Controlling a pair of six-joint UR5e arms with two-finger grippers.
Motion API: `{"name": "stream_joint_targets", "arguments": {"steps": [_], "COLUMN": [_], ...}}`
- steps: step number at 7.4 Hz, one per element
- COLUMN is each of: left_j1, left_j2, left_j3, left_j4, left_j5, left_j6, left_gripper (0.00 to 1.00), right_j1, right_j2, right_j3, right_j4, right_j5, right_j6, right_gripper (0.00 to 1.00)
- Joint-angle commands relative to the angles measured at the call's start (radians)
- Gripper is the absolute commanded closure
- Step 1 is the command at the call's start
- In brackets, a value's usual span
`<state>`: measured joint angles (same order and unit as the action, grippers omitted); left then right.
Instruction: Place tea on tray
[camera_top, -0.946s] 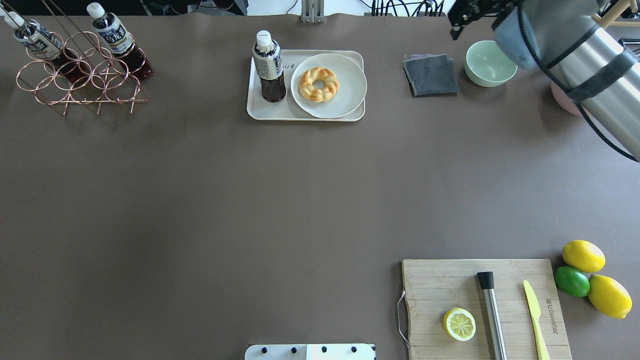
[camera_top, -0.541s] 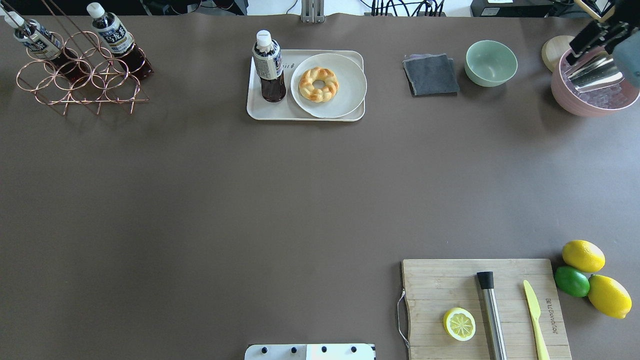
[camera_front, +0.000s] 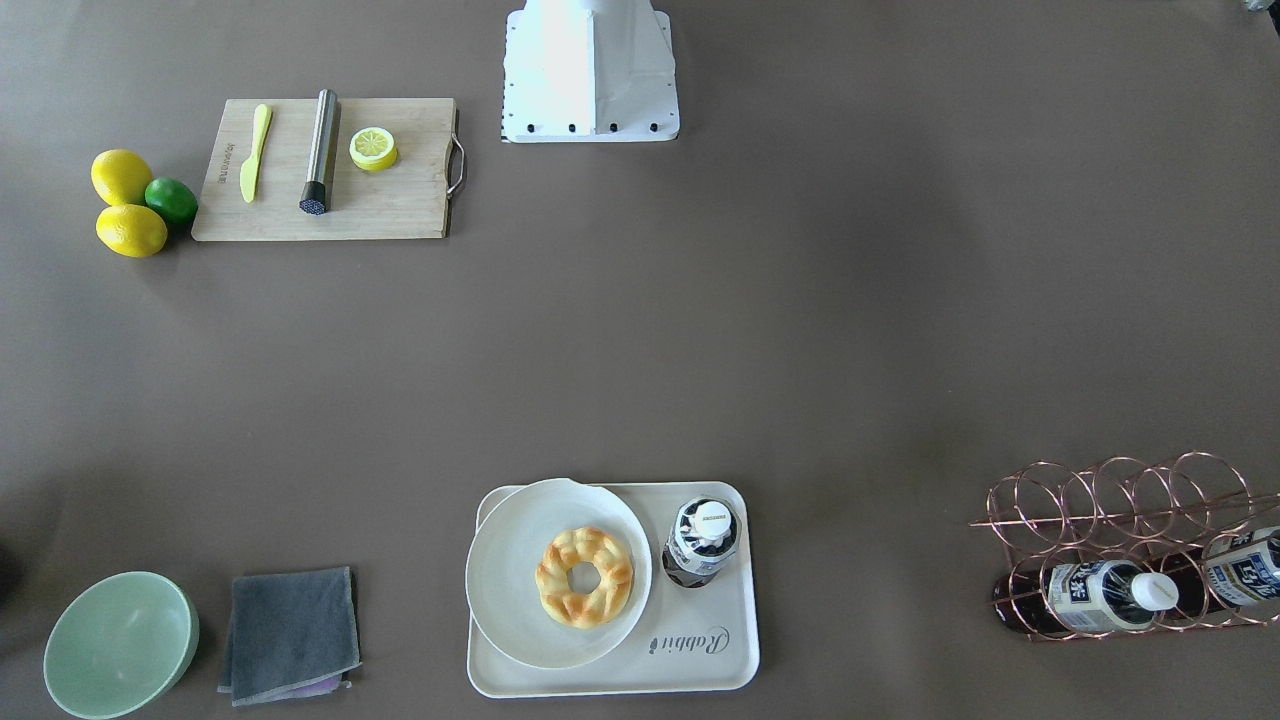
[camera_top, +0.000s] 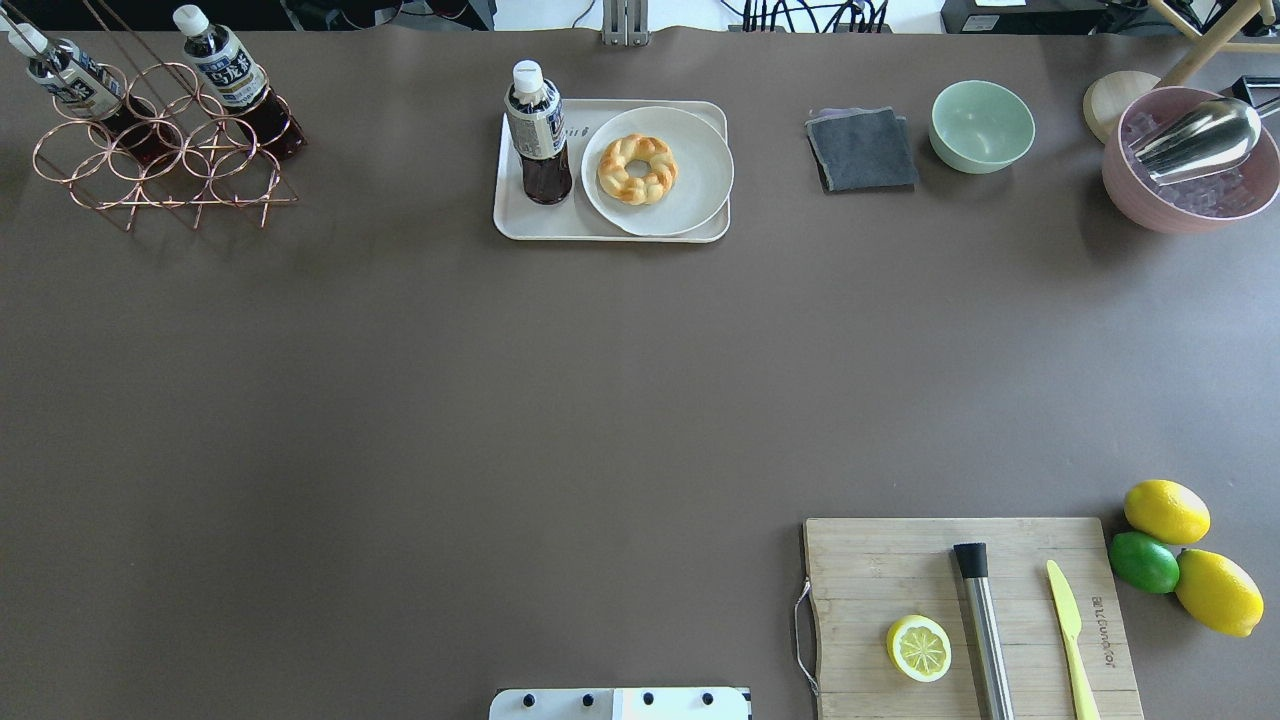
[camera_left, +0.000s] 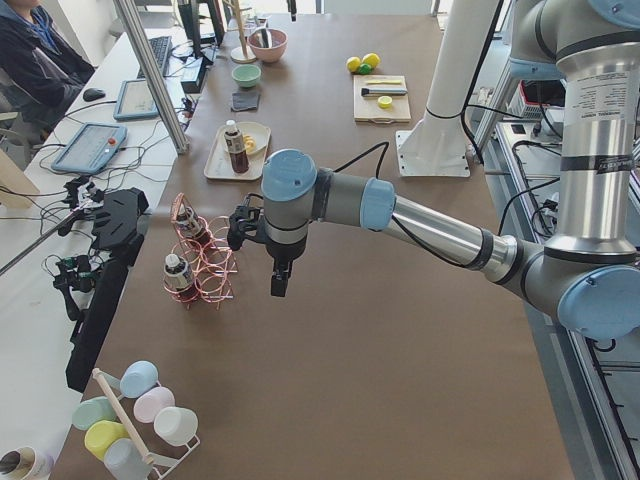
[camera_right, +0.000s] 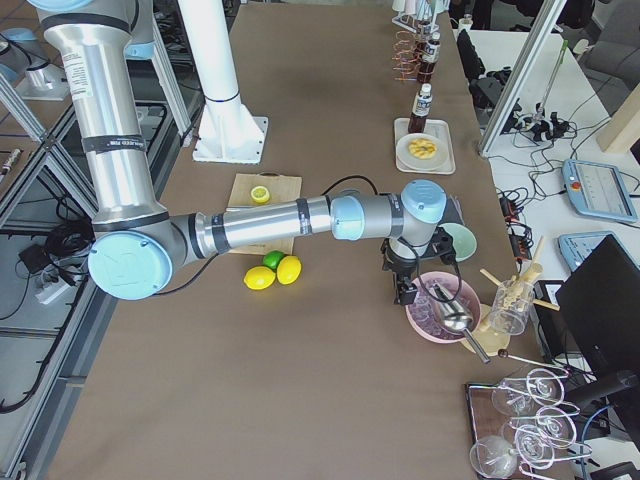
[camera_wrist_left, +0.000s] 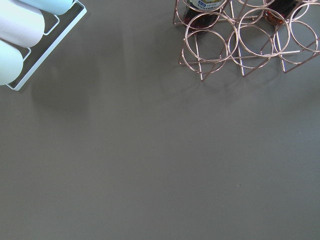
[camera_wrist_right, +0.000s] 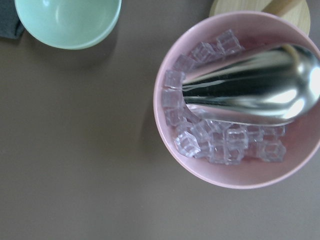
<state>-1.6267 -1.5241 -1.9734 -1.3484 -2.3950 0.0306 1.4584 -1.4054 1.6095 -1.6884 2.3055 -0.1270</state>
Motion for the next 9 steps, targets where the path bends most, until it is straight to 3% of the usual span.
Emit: {"name": "stream_joint_targets", "arguments": {"steps": [1, 4, 6, 9], "left_j1": [0.002, 0.005, 0.002, -0.005], "left_j2": [0.027, 0.09, 0.113, 0.136], "left_j3": [0.001, 0.019, 0.086, 0.102], "left_j4": [-0.009, -0.122, -0.22, -0.238], "left_j5": [0.01, 0.069, 0.135, 0.132], "left_j6": [0.003, 0.003, 0.005, 0.009], "left_gripper": [0.03, 0.03, 0.03, 0.03], "right_j1": [0.092, 0.169, 0.184, 0.198], "right_j2": [-0.061, -0.072, -0.072, -0.067], "right_j3": [-0.002, -0.005, -0.014, -0.011], "right_j4": [-0.001, -0.02, -0.024, -0.024], "right_j5": [0.0, -0.001, -0.003, -0.003], "right_j6": [-0.089, -0.135, -0.137, -0.137], "right_gripper": [0.0, 0.0, 0.0, 0.0]}}
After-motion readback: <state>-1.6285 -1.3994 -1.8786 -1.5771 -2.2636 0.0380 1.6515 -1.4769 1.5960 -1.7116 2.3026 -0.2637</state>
